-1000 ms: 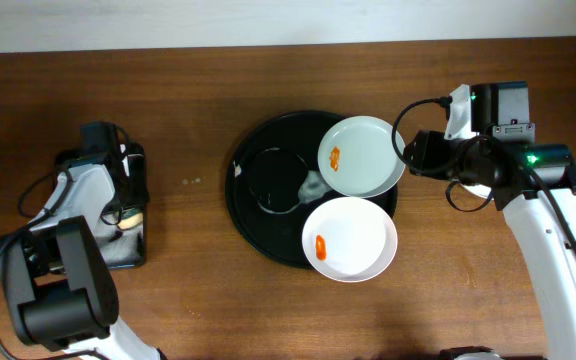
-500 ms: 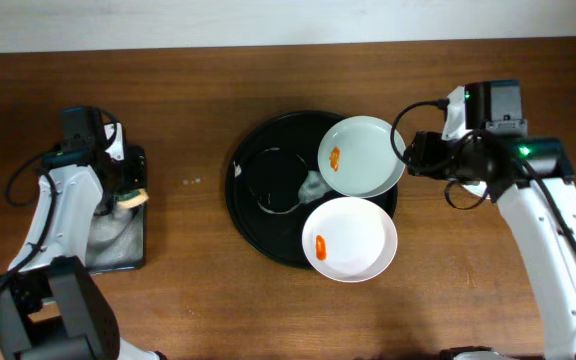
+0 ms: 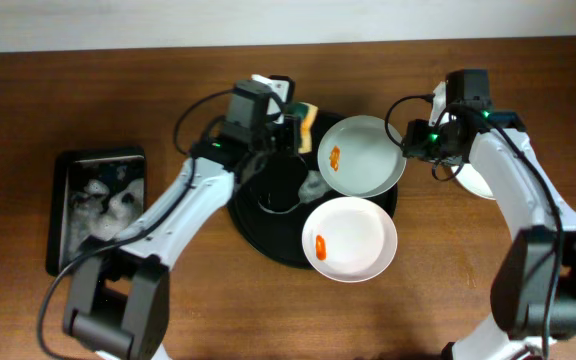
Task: Clean dirty plates on tray and stack at the side
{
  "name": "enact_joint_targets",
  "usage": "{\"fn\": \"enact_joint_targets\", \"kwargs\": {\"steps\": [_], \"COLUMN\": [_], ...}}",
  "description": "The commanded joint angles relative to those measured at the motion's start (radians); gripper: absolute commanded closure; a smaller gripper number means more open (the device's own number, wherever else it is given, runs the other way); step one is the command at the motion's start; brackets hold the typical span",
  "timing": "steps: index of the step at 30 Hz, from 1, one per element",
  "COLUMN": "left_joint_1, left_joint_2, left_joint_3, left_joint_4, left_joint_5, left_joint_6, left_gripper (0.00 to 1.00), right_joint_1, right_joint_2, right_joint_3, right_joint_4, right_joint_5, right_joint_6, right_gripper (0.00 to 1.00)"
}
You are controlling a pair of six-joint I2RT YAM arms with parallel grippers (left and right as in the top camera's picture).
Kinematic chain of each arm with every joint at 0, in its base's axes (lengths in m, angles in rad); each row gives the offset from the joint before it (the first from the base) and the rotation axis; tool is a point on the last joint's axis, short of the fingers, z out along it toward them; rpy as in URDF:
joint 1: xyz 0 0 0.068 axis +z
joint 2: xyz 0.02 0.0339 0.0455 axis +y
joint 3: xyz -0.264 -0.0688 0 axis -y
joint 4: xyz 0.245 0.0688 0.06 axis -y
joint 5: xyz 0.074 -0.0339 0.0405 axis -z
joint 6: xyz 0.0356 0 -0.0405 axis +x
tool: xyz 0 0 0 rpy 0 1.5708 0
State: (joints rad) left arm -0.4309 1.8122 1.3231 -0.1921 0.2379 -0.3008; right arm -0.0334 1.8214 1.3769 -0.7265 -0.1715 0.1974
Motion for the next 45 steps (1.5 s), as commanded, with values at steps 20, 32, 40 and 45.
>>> {"fn": "enact_joint_targets", "kwargs": {"steps": [20,32,40,45], "left_joint_1": [-0.175,-0.161,-0.162,-0.16], "left_joint_2": [0.322,0.322,0.337,0.34], "left_joint_3": [0.011,0.011,0.011,0.06], "left_joint_4": [0.34,0.288,0.177,0.117], "left_joint_5": [0.072,0.053,-0.165,-0.289], "left_joint_6": [-0.222,-0.211,-0.042,0.069], "left_gripper": [1.0,1.0,1.0,1.0], "right_joint_1": [-0.016,0.035,0.085,0.1], "right_joint_2": [0.136,0.177,0.177,0.165], "right_joint_3": [0.005,0.005,0.005,0.005], "right_joint_4": [0.107,0.02,0.018,-0.002], "right_joint_5": [-0.087,-0.075,-0.047,0.0], "right_joint_6": [-0.037,-0.002,-0.002,-0.002], "right_gripper": [0.71,0.96,0.96,0.96]}}
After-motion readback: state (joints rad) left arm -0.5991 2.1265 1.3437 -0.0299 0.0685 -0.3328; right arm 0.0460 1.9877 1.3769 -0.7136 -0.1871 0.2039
